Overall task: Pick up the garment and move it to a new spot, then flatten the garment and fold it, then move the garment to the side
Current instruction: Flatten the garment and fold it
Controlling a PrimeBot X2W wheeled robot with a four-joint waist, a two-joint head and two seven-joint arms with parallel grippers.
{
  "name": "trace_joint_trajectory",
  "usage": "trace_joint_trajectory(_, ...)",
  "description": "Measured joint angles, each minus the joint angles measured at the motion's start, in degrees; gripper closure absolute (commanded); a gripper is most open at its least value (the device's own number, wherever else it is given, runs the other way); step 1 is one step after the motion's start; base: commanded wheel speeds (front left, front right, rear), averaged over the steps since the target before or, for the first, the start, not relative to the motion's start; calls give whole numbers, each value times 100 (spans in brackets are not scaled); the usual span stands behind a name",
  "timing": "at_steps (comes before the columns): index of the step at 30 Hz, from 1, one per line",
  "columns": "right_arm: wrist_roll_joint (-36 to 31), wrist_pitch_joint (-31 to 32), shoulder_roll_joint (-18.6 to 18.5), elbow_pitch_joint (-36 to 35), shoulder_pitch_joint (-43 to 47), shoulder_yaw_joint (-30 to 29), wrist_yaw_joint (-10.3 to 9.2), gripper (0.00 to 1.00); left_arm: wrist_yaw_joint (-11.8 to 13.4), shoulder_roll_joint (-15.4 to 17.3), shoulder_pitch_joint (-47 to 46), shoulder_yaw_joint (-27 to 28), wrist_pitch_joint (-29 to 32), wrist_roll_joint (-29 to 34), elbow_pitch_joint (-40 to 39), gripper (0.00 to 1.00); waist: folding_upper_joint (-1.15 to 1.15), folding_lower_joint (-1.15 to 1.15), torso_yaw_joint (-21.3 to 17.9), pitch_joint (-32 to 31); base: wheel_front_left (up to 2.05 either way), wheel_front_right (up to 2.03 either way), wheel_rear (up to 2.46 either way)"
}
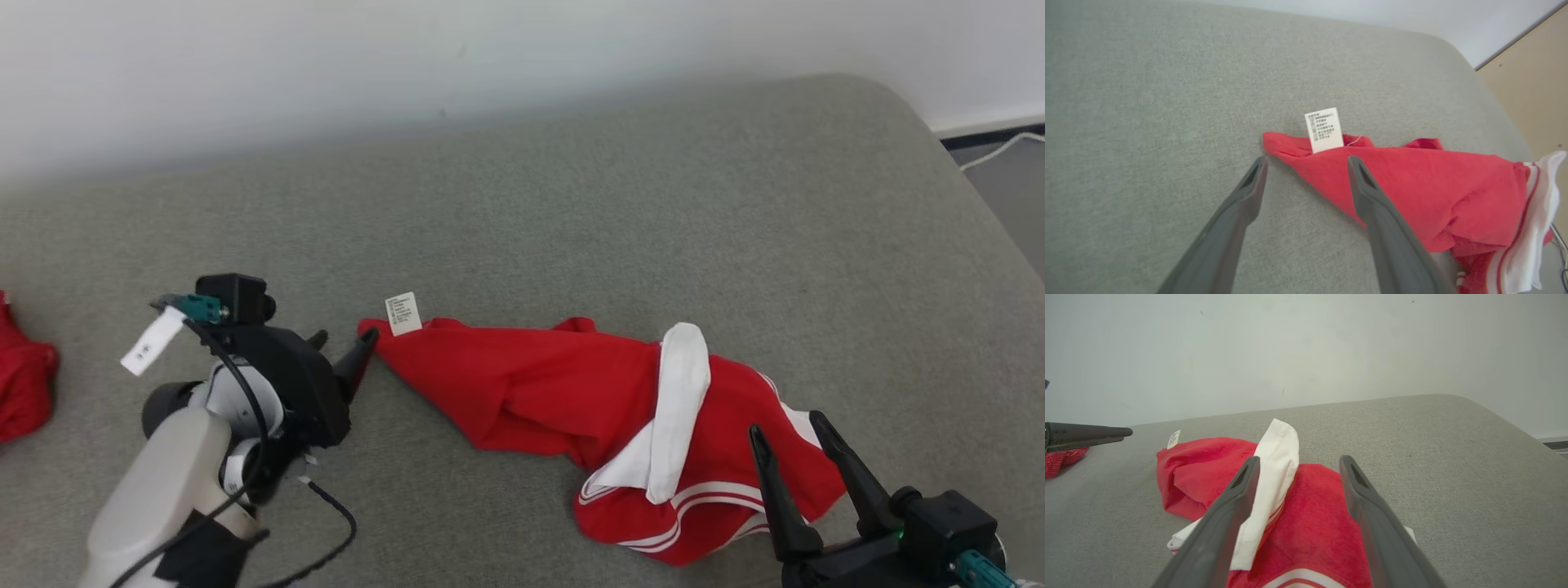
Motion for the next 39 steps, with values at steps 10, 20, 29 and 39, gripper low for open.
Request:
trace_joint_trajectory(10,118,-240,-1,352,-280,162,0,0,-188,121,-918,2,160,-196,1623,0,1,0,-624,452,0,0,0)
trace_joint_trajectory(20,141,-333,1,510,-324,216,0,0,-204,148,-1298,-40,97,-420,2494,100,0,-1,-931,627,0,0,0)
trace_joint_trajectory(29,142,-319,0,545,-308,20,0,0,-238,141,-1254,-145,-192,-659,2443,100,0,-1,-707,536,0,0,0)
trace_joint_trajectory(39,189,-198,1,485,-164,-7,0,0,296,363,-537,294,-1481,-794,2252,100,1,-1,-348,422,0,0,0)
